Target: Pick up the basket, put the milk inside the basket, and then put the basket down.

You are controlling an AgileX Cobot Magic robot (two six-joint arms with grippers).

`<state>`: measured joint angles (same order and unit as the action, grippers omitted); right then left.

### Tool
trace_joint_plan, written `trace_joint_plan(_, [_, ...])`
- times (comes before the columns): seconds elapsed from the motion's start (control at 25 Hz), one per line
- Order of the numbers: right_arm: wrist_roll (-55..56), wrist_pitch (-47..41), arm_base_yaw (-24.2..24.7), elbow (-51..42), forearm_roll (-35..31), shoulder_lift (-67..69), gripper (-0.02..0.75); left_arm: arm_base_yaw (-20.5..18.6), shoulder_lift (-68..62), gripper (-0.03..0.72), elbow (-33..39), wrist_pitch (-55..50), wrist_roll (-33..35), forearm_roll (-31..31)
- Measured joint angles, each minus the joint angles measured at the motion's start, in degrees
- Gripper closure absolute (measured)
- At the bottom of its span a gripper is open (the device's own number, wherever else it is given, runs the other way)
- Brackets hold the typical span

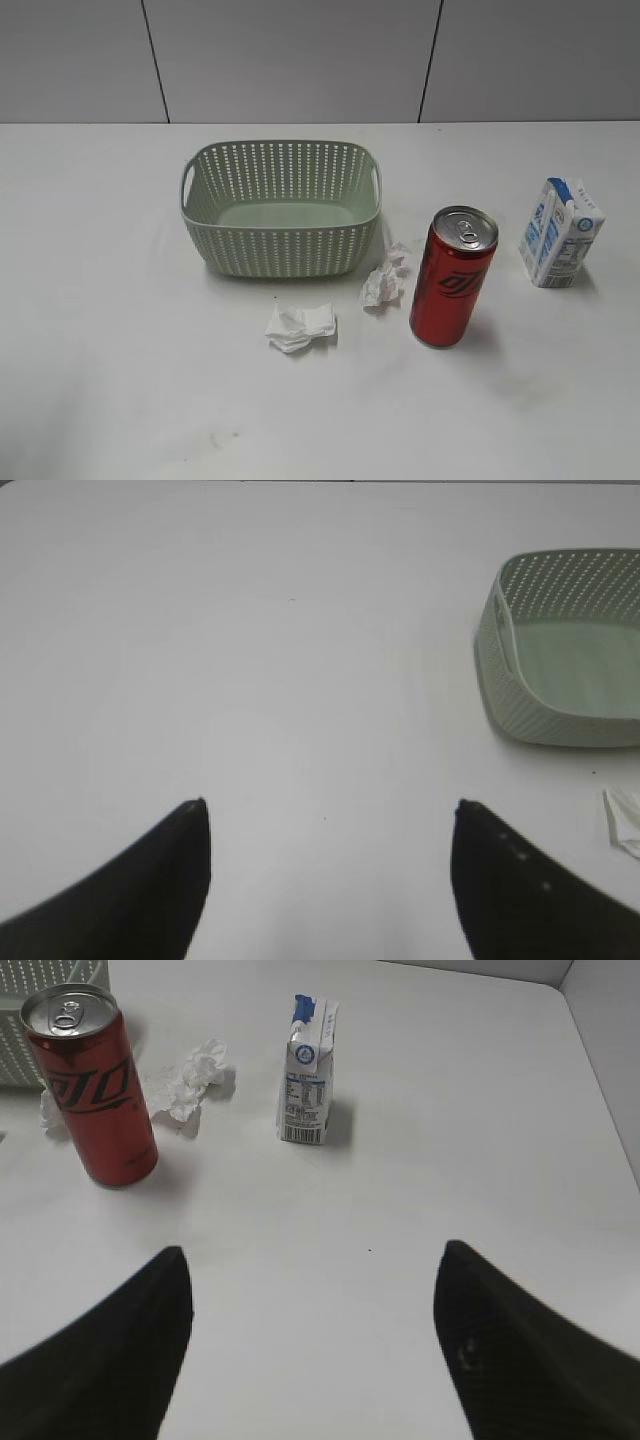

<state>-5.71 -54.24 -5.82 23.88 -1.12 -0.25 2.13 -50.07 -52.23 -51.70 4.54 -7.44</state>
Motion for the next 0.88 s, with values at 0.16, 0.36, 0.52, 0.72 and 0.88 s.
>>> trace_joint_plan(0.16, [0.0,0.0,0.0,0.0,0.0,0.0,0.148,2.5,-9.7,0.118,-7.1,-0.1,0.0,0.0])
trace_joint_plan(0.36, [0.0,0.0,0.0,0.0,0.0,0.0,0.148,4.5,-22.6,0.118,-16.3,-2.1,0.0,-1.0])
trace_joint_plan(0.52, [0.1,0.0,0.0,0.0,0.0,0.0,0.148,7.6,-31.8,0.120,-23.4,-4.9,-2.7,-0.8])
trace_joint_plan(0.72, [0.1,0.0,0.0,0.0,0.0,0.0,0.148,12.5,-43.5,0.120,-31.8,-8.9,-8.3,1.3])
trace_joint_plan(0.88, [0.1,0.0,0.0,0.0,0.0,0.0,0.148,15.9,-51.6,0.125,-37.7,-11.3,-12.4,2.3])
